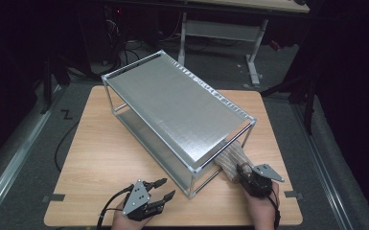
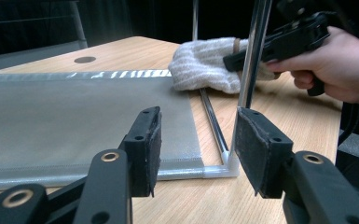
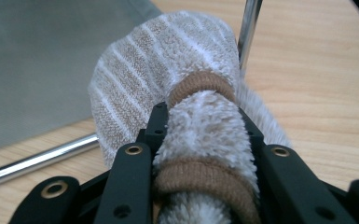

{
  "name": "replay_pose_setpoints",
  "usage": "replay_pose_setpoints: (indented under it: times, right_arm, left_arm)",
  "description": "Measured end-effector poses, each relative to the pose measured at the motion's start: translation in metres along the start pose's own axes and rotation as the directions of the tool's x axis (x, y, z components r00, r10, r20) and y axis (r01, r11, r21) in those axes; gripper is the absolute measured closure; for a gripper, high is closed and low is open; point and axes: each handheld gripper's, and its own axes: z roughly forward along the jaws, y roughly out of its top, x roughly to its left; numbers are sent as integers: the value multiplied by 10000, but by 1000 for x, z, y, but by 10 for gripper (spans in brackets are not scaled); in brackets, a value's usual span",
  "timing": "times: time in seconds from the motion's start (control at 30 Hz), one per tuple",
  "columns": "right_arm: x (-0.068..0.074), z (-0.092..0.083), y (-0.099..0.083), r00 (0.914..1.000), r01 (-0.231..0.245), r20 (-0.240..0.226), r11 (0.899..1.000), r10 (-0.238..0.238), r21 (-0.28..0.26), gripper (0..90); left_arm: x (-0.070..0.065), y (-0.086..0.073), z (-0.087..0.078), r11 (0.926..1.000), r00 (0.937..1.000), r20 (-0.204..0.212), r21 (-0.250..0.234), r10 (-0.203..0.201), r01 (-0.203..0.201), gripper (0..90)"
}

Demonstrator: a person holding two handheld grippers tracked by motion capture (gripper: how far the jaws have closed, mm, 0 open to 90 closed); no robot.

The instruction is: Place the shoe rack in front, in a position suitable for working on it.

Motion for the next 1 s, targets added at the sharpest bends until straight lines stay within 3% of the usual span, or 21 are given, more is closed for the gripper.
replay_pose_setpoints:
  times: [0.2, 0.43, 1.0]
  right_arm:
    - [2, -16, 1, 9999, 137, 97, 9989, -133, -456, 671]
    - [-1, -26, -3, 10000, -36, 61, 9975, 41, -701, 671]
    - [-9, -58, -10, 9981, -349, 465, 9898, 416, -1380, 671]
  left_arm:
    - [0, 2, 4, 10000, 9999, 139, -5, 87, -87, 511]
    - [-3, 4, 10, 9995, 9991, 284, 5, 305, -306, 511]
    - [-12, 8, 28, 9986, 9948, 867, -41, 527, -526, 509]
